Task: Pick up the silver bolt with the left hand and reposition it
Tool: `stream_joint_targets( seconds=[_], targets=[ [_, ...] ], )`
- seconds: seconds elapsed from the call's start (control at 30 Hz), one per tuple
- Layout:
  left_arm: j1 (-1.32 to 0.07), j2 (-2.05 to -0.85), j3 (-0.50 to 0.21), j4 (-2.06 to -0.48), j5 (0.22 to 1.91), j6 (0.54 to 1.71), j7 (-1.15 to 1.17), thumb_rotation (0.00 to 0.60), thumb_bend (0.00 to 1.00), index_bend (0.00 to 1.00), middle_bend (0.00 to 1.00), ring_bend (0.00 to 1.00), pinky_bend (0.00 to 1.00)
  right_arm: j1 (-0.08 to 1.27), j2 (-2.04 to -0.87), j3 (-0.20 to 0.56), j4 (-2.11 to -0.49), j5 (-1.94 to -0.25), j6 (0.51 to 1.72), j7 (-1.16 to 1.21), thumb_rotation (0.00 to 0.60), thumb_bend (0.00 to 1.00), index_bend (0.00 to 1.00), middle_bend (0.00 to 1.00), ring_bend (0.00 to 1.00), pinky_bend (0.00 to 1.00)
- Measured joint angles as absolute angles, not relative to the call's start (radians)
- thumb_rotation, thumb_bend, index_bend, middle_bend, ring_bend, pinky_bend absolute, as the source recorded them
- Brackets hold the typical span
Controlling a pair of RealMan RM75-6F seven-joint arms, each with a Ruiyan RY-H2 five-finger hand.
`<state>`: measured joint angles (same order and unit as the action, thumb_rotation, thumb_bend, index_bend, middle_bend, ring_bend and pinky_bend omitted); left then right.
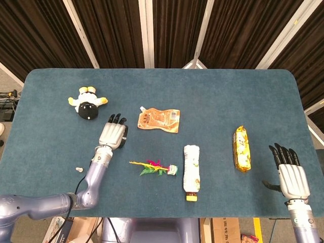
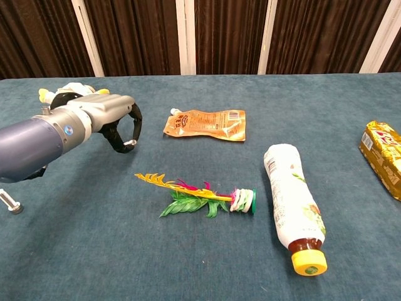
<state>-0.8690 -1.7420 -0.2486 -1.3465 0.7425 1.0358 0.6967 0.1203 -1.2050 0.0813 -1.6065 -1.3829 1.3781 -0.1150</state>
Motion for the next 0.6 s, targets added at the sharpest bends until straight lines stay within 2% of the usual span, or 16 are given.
stream_joint_targets(
  seconds=[0.27, 0.6],
  targets=[
    [-0.840, -1.683, -0.280, -1.407, 0.772, 0.977, 0.540, 0.600, 0.53, 0.56, 0.16, 0.00, 0.00, 0.121, -1.206, 0.080, -1.608, -1.380, 1.374, -0.118, 0.600, 0.11, 0.08, 0.07, 0.06, 0.00],
    [-0.809, -1.667, -0.312, -1.424, 0.794, 0.907, 0.334, 0.600, 0.54, 0.56, 0.16, 0.00, 0.00, 0.122, -1.207, 0.082, -1.608, -1.374, 1.373, -0.119, 0.600, 0.11, 0.08, 0.07, 0.06, 0.00]
  ],
)
